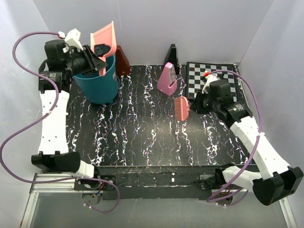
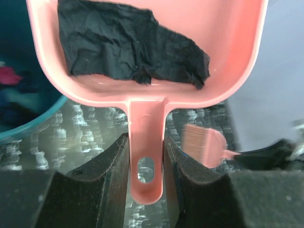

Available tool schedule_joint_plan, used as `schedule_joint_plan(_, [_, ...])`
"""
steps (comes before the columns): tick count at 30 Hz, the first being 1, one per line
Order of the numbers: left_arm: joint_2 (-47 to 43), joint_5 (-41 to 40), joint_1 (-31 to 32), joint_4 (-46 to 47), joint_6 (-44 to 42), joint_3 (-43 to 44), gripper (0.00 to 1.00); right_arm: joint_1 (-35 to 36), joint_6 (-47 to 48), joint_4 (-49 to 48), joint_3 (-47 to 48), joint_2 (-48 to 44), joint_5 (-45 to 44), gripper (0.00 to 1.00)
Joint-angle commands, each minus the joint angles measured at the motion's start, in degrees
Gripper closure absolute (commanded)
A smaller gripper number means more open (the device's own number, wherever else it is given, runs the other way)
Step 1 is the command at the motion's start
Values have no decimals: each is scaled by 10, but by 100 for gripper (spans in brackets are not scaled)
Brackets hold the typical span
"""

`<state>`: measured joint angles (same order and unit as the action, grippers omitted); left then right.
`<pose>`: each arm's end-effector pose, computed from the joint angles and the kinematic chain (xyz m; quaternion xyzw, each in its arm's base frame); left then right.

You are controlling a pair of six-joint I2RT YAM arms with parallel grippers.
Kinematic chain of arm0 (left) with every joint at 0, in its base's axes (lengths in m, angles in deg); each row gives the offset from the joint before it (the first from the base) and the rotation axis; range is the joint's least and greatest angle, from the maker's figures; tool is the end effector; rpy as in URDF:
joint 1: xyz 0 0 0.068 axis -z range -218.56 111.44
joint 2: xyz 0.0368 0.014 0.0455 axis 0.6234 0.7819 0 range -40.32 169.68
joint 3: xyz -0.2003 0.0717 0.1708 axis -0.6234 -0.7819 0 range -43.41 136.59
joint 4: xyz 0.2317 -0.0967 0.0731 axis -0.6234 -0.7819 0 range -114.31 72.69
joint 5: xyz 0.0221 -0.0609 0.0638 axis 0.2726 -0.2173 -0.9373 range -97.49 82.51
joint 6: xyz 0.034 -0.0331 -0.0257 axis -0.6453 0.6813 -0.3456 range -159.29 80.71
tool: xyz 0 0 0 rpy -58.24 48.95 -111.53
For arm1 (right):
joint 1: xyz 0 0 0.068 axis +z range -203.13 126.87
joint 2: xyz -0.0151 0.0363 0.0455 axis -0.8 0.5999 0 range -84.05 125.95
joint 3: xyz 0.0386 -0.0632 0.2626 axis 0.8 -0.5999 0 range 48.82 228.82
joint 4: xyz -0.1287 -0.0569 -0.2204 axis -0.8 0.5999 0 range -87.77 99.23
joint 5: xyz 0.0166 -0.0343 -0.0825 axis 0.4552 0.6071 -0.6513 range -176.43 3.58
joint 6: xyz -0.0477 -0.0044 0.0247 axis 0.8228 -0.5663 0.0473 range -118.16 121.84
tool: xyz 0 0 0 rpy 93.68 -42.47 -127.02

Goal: Sweep away the paper scraps from the table

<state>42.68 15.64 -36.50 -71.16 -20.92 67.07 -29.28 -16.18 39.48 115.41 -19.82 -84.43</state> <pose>0.2725 -0.0238 0.4944 -0.0134 0.8391 -0.2593 0.4781 0.2166 0.0972 0.3586 -0.0532 0.8849 0.1797 0.4265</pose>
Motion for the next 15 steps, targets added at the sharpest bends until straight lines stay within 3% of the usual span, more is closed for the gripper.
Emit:
schedule_joint_plan(1, [23, 302, -98, 241, 250, -88, 100, 2, -15, -49, -10, -29, 51, 99])
schedule_joint_plan(4, [15, 367, -144, 635, 535, -266, 100, 1, -15, -50, -26, -41, 49, 99])
schedule_joint_plan(7, [53, 324, -169, 993, 869, -397, 100, 1, -16, -49, -39, -49, 44, 99])
schedule_joint_plan(9, [115, 273, -171, 1204, 1032, -439, 100, 1, -15, -48, -43, -53, 47, 99])
schedule_joint_plan(12, [180, 258, -170, 1362, 1136, -420, 100, 1, -15, -45, -46, -57, 44, 99])
schedule_joint_plan(15, [169, 280, -171, 1333, 1116, -410, 100, 1, -11, -45, -50, -60, 35, 99])
